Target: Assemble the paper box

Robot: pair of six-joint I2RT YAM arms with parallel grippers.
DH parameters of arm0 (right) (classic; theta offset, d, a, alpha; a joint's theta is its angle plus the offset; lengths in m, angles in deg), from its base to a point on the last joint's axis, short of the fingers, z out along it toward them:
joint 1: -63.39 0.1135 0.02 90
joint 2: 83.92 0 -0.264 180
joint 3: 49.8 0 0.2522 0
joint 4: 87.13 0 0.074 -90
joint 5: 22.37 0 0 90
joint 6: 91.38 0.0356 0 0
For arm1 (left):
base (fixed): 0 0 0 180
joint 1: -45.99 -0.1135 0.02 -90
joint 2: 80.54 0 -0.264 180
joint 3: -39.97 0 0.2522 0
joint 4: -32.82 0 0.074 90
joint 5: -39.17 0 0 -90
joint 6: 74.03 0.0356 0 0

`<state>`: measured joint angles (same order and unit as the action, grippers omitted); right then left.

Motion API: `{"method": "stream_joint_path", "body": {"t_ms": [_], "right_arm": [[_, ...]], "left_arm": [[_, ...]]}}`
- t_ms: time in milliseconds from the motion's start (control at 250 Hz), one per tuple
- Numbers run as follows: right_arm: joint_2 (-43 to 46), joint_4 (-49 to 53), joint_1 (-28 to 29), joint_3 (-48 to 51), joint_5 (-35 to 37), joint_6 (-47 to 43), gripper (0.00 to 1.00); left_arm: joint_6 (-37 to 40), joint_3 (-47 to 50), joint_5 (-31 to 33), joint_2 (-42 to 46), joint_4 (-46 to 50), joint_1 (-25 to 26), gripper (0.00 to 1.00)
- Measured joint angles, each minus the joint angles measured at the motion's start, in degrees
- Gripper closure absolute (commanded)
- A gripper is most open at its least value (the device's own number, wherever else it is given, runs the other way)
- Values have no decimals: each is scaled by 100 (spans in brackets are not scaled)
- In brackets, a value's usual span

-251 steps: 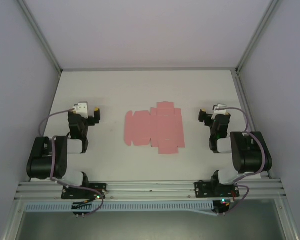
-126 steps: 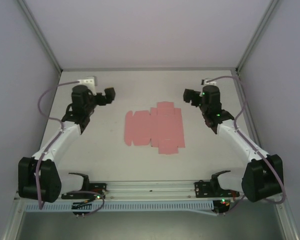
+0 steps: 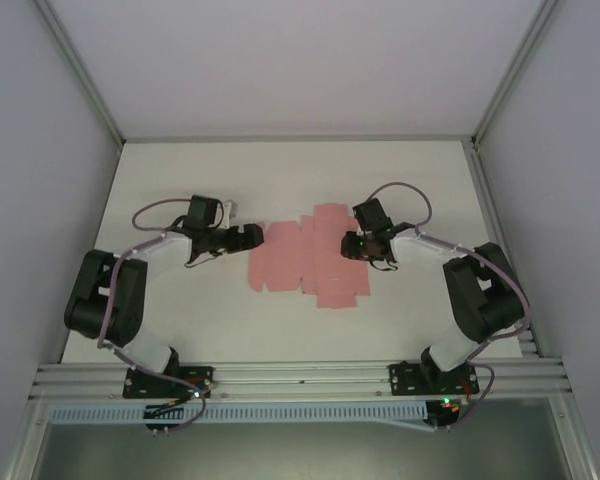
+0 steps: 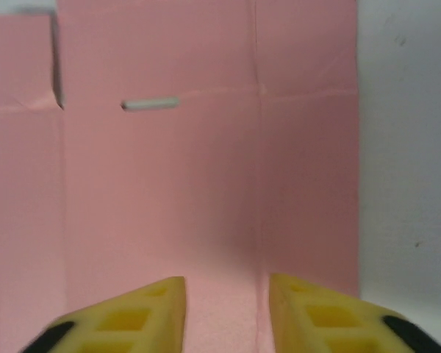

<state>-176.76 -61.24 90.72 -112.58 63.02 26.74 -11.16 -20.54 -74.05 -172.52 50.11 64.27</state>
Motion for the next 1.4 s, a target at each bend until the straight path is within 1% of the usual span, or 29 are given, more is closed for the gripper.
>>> {"method": "stream_joint_path", "body": {"t_ms": [88,252,479,667,791,894,1090,1158,1246,1398], "right_arm": [[-68,-317,0,391,-28,125,73],[-66,-704,-4,490,-52,258,75],[-26,-890,-4,597,-13,348,75],[7,-979,-4,669,-13,398,75],[35,-1054,-4,721,-11,409,75],[59,-1095,-4,761,-13,411,76],[92,-1106,-4,796,-11,479,75],[116,-1106,-4,824,-11,494,75],[125,-1110,-4,835,-13,498,75],[125,-1176,-4,868,-26,518,75]], "left_arm": [[-2,4,-221,-170,0,42,10],[4,15,-581,-313,-31,197,16],[31,13,-660,-404,-39,208,17],[48,13,-538,-372,17,229,17],[68,-7,-420,-367,83,267,21],[70,-63,-304,-367,208,306,22],[90,-269,334,-302,787,485,21],[118,-262,492,-177,984,496,23],[138,-254,439,-85,977,496,28],[133,-245,133,-219,763,496,29]]}}
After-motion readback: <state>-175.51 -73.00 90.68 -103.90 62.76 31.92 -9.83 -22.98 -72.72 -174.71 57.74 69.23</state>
